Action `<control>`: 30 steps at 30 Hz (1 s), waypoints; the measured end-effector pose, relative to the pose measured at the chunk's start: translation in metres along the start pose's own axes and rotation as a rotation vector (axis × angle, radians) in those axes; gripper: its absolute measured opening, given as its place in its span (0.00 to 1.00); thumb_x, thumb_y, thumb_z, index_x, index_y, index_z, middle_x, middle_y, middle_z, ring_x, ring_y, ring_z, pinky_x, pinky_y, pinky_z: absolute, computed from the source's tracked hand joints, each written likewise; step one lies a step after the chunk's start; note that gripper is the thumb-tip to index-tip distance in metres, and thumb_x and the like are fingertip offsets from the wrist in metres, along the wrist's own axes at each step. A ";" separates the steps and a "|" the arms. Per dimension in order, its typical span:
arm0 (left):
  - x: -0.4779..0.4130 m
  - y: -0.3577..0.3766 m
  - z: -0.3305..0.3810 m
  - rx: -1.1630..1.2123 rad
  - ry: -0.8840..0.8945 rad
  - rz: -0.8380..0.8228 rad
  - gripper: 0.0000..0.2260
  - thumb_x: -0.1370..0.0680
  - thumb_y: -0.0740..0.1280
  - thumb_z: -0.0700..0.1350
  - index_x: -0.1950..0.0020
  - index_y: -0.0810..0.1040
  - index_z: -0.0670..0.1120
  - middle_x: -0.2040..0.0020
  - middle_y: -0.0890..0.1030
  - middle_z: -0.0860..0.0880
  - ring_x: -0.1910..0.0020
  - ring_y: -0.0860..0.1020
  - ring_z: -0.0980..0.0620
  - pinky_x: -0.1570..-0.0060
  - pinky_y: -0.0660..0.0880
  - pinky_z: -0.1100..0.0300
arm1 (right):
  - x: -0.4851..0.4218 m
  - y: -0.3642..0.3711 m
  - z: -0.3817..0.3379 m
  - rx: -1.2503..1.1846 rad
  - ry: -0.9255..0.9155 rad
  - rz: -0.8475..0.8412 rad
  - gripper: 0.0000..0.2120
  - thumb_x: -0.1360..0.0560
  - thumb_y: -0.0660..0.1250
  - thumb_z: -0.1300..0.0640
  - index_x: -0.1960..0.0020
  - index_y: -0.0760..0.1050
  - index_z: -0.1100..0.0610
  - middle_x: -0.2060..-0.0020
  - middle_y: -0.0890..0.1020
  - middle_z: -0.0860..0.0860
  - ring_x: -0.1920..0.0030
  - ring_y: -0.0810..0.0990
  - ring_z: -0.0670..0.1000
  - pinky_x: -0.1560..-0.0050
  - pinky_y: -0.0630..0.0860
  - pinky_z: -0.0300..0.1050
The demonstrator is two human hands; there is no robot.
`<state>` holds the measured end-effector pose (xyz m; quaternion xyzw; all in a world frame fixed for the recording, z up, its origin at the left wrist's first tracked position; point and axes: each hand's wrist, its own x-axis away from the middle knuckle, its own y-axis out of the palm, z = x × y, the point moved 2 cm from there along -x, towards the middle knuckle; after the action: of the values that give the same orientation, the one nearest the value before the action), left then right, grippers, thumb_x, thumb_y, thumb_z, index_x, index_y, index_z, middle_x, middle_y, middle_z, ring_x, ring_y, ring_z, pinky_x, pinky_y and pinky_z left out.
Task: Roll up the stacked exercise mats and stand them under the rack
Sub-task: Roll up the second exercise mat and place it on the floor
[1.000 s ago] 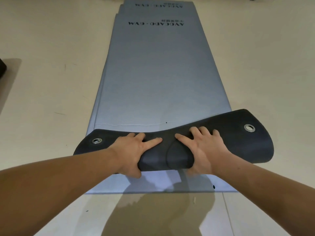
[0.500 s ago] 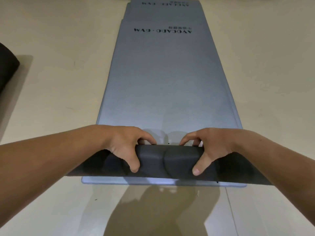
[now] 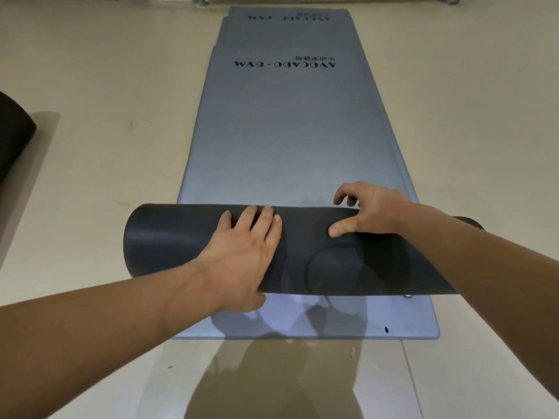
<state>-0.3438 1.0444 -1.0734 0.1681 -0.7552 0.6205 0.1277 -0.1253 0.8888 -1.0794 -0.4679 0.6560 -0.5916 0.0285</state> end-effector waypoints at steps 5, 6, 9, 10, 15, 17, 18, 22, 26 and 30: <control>-0.024 0.013 -0.008 0.013 -0.021 -0.031 0.66 0.33 0.74 0.73 0.17 0.35 0.42 0.16 0.42 0.41 0.17 0.46 0.37 0.21 0.54 0.34 | 0.021 0.013 -0.022 0.370 -0.087 0.124 0.36 0.23 0.59 0.26 0.20 0.61 0.42 0.29 0.72 0.50 0.31 0.74 0.56 0.35 0.75 0.56; -0.028 0.015 -0.009 0.006 -0.023 -0.026 0.66 0.33 0.74 0.73 0.17 0.35 0.42 0.16 0.43 0.41 0.17 0.47 0.37 0.21 0.54 0.34 | 0.028 0.019 -0.024 0.418 -0.089 0.092 0.45 0.26 0.58 0.22 0.17 0.55 0.45 0.25 0.69 0.52 0.27 0.70 0.57 0.29 0.72 0.60; -0.040 0.021 -0.015 0.028 -0.023 0.001 0.63 0.36 0.73 0.71 0.17 0.39 0.44 0.17 0.49 0.42 0.19 0.53 0.40 0.22 0.59 0.36 | 0.037 0.044 -0.028 0.600 -0.037 0.019 0.72 0.41 0.63 0.14 0.16 0.37 0.54 0.17 0.50 0.59 0.17 0.50 0.62 0.21 0.54 0.68; -0.043 0.022 -0.018 0.041 -0.017 0.013 0.62 0.37 0.73 0.70 0.17 0.42 0.45 0.18 0.53 0.43 0.20 0.56 0.41 0.24 0.61 0.38 | 0.035 0.052 -0.028 0.631 -0.021 0.019 0.75 0.43 0.66 0.15 0.16 0.34 0.56 0.17 0.47 0.60 0.17 0.47 0.63 0.21 0.52 0.70; -0.050 0.025 -0.029 0.162 0.016 -0.002 0.55 0.43 0.73 0.70 0.22 0.57 0.50 0.29 0.69 0.51 0.33 0.71 0.48 0.33 0.72 0.45 | 0.008 0.050 -0.027 0.571 -0.113 0.022 0.69 0.42 0.73 0.21 0.17 0.44 0.53 0.22 0.62 0.56 0.21 0.61 0.61 0.23 0.60 0.67; -0.051 0.025 -0.034 0.226 -0.002 -0.026 0.52 0.43 0.74 0.69 0.25 0.60 0.53 0.34 0.73 0.54 0.38 0.74 0.49 0.38 0.75 0.47 | 0.001 0.040 -0.030 0.545 -0.144 -0.014 0.64 0.42 0.75 0.22 0.18 0.51 0.50 0.27 0.69 0.52 0.27 0.69 0.58 0.26 0.65 0.63; -0.052 0.023 -0.035 0.254 -0.005 -0.035 0.50 0.43 0.74 0.69 0.26 0.62 0.54 0.36 0.74 0.55 0.40 0.75 0.50 0.40 0.76 0.47 | -0.001 0.037 -0.032 0.537 -0.145 -0.030 0.62 0.42 0.76 0.23 0.20 0.54 0.49 0.30 0.72 0.51 0.30 0.72 0.57 0.28 0.68 0.62; -0.044 0.017 -0.037 0.303 0.024 -0.092 0.42 0.43 0.75 0.68 0.32 0.66 0.57 0.44 0.77 0.58 0.48 0.78 0.52 0.48 0.79 0.50 | 0.006 0.033 -0.039 0.500 -0.149 -0.096 0.55 0.42 0.77 0.25 0.23 0.60 0.47 0.40 0.76 0.48 0.40 0.78 0.55 0.37 0.75 0.56; -0.027 0.018 -0.036 0.460 0.078 -0.236 0.38 0.43 0.79 0.64 0.37 0.69 0.61 0.50 0.79 0.59 0.53 0.80 0.54 0.51 0.81 0.53 | 0.020 0.043 -0.034 0.313 -0.151 -0.269 0.55 0.44 0.81 0.28 0.25 0.58 0.37 0.43 0.79 0.45 0.45 0.79 0.53 0.43 0.77 0.50; -0.005 0.022 -0.035 0.518 0.117 -0.212 0.48 0.39 0.78 0.65 0.23 0.62 0.61 0.31 0.70 0.59 0.35 0.74 0.54 0.39 0.77 0.51 | 0.017 0.055 -0.024 0.051 -0.165 -0.375 0.53 0.46 0.86 0.34 0.30 0.58 0.27 0.37 0.74 0.40 0.39 0.77 0.51 0.38 0.77 0.49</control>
<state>-0.3494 1.0830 -1.0883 0.2370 -0.5410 0.7847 0.1881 -0.1810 0.8881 -1.1071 -0.6279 0.5375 -0.5626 -0.0166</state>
